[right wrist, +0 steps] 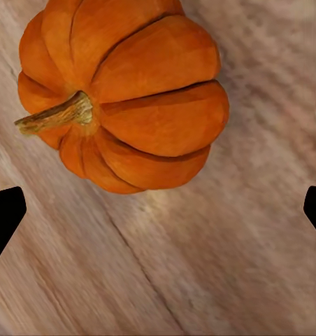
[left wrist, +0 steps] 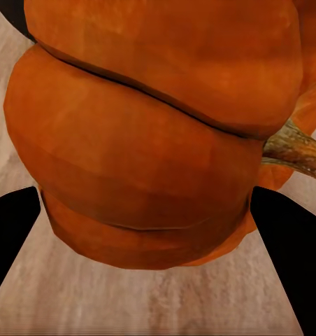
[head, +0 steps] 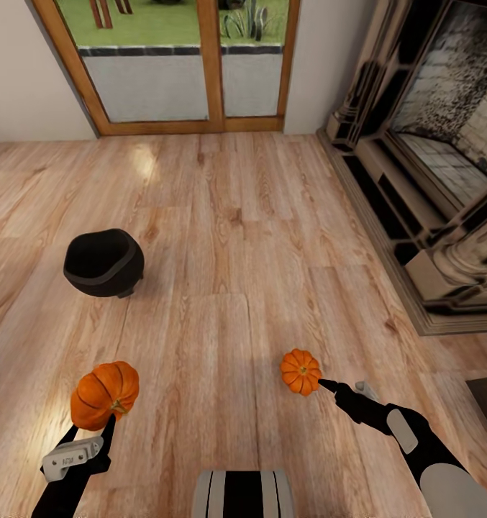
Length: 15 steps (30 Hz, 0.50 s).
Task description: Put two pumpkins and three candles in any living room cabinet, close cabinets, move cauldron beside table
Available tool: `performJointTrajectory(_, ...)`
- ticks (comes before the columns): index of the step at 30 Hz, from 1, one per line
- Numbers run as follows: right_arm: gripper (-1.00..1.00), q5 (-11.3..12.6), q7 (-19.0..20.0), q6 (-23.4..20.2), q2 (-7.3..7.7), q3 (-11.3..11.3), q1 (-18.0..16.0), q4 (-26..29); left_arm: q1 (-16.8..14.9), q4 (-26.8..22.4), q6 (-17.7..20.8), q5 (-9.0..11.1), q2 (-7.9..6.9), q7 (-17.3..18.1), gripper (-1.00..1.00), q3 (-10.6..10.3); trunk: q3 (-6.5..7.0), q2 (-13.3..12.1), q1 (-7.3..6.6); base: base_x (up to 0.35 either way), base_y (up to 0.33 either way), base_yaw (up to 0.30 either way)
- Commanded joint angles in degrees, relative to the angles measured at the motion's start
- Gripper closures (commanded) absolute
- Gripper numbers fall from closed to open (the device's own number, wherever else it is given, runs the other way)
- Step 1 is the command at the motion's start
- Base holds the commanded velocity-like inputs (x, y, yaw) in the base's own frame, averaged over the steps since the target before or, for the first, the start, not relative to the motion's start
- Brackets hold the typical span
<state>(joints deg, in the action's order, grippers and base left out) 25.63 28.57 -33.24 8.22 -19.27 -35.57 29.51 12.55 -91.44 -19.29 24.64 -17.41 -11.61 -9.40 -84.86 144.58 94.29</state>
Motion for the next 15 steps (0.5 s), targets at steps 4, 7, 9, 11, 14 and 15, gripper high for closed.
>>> performJointTrajectory(4, -1.00, 0.29, 0.08, -0.43, 0.03, -0.24, -0.03, 0.07, 0.01, -0.05, -0.23, 0.14, -0.08, -0.43, 1.00, -0.17, -0.48, 0.04, 0.04, 0.000, 0.000, 0.000)
performJointTrajectory(7, -1.00, 0.45, 0.08, -0.37, 0.21, -0.24, -0.03, 0.04, 0.01, -0.05, -0.23, 0.14, -0.08, -0.43, 1.00, -0.18, -1.14, 0.08, 0.12, 0.000, 0.000, 0.000)
performJointTrajectory(9, -1.00, 0.47, 0.13, -0.35, 0.22, -0.24, -0.05, 0.03, 0.01, -0.05, -0.23, 0.14, -0.08, -0.43, 1.00, -0.18, -1.36, 0.10, 0.14, 0.000, 0.000, 0.000)
performJointTrajectory(11, -1.00, 0.47, 0.18, -0.34, 0.20, -0.24, -0.05, 0.07, 0.02, -0.05, -0.24, 0.14, -0.08, -0.44, 1.00, -0.18, -1.58, 0.11, 0.17, 0.000, 0.000, 0.000)
performJointTrajectory(14, -1.00, 0.47, 0.23, -0.34, 0.05, -0.24, -0.09, 0.10, 0.02, -0.05, -0.80, 0.14, -0.08, -0.43, 1.00, -0.18, -2.25, 0.15, 0.25, 0.000, 0.000, 0.000)
performJointTrajectory(15, -1.00, 0.47, 0.24, -0.32, 0.03, -0.24, -0.10, 0.10, 0.02, -0.05, -0.92, 0.14, -0.08, -0.43, 1.00, -0.18, -2.47, 0.16, 0.27, 0.000, 0.000, 0.000)
